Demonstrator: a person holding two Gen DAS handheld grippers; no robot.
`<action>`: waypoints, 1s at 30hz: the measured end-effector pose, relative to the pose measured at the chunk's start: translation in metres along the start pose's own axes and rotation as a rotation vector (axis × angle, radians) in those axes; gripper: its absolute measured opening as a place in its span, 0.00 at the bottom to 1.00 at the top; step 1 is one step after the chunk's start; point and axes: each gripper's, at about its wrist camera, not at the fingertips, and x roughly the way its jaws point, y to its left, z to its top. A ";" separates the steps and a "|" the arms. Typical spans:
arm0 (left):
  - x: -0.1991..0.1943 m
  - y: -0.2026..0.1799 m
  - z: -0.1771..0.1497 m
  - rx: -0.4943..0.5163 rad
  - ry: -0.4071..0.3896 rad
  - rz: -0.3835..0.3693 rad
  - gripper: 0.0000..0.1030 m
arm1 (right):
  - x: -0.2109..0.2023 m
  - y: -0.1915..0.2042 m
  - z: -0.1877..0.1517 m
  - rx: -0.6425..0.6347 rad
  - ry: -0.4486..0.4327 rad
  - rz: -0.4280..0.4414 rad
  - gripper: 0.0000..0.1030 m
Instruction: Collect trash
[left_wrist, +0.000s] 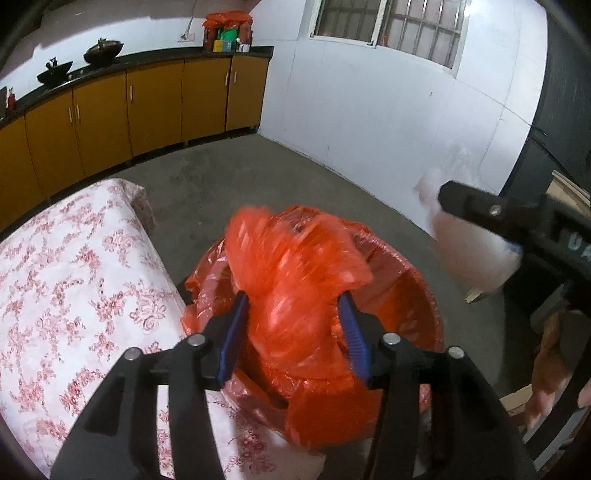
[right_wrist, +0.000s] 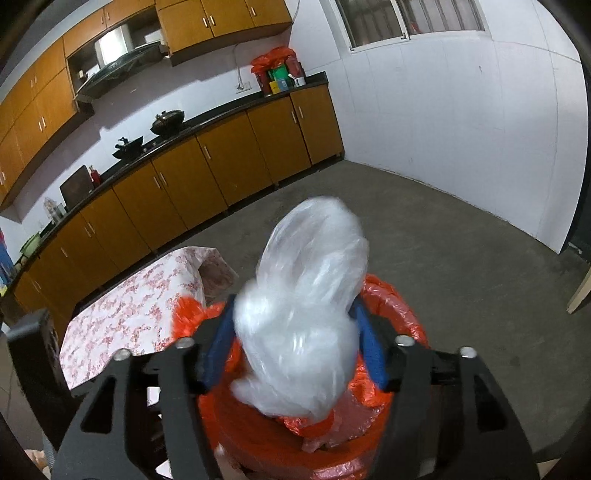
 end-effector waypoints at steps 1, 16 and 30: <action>0.001 0.002 -0.001 -0.003 0.003 0.001 0.52 | 0.000 -0.001 0.000 0.003 0.002 0.000 0.66; -0.049 0.037 -0.014 -0.048 -0.103 0.207 0.78 | -0.030 0.011 -0.006 -0.092 -0.094 -0.178 0.92; -0.138 0.069 -0.038 -0.120 -0.224 0.385 0.96 | -0.047 0.044 -0.033 -0.172 -0.137 -0.283 0.98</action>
